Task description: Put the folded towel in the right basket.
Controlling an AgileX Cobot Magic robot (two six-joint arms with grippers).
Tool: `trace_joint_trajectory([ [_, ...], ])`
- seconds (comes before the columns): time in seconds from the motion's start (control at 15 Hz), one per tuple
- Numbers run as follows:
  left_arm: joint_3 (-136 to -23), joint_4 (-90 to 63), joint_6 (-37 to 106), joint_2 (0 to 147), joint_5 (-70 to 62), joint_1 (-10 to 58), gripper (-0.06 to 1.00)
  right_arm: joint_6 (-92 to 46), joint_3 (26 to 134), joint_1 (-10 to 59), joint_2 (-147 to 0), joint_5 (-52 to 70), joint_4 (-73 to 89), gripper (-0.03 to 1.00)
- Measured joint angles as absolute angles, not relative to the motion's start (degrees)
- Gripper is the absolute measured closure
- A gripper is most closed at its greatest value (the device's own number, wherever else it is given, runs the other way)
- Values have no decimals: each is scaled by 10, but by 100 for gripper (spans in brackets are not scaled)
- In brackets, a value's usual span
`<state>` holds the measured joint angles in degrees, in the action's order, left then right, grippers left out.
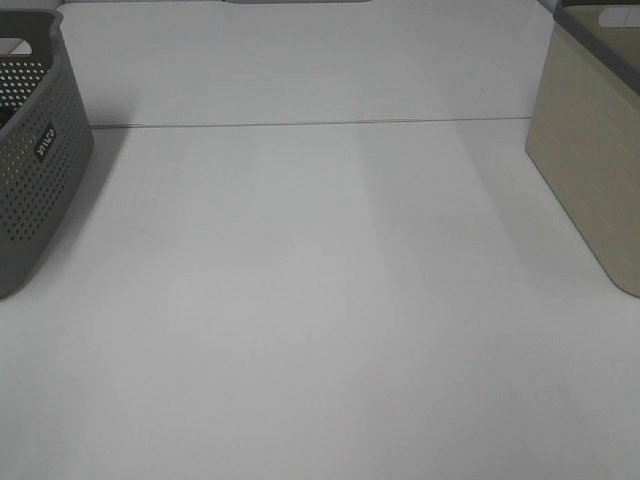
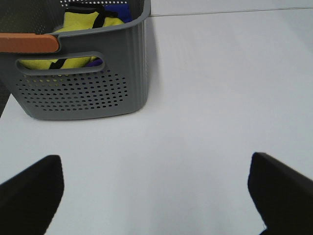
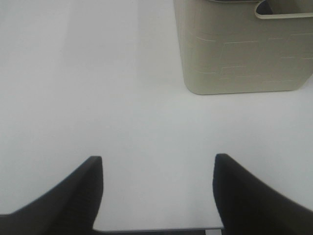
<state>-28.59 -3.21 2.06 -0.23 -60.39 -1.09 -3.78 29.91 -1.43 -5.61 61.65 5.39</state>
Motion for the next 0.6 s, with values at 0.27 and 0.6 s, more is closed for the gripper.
trace_joint_trajectory([
  [0.27,-286,-32,21,-2,-604,-11,-3,-37,291,-14,-56,613,54,35],
  [0.6,-286,-32,21,-2,-604,-11,-3,-37,290,-14,-56,612,54,35],
])
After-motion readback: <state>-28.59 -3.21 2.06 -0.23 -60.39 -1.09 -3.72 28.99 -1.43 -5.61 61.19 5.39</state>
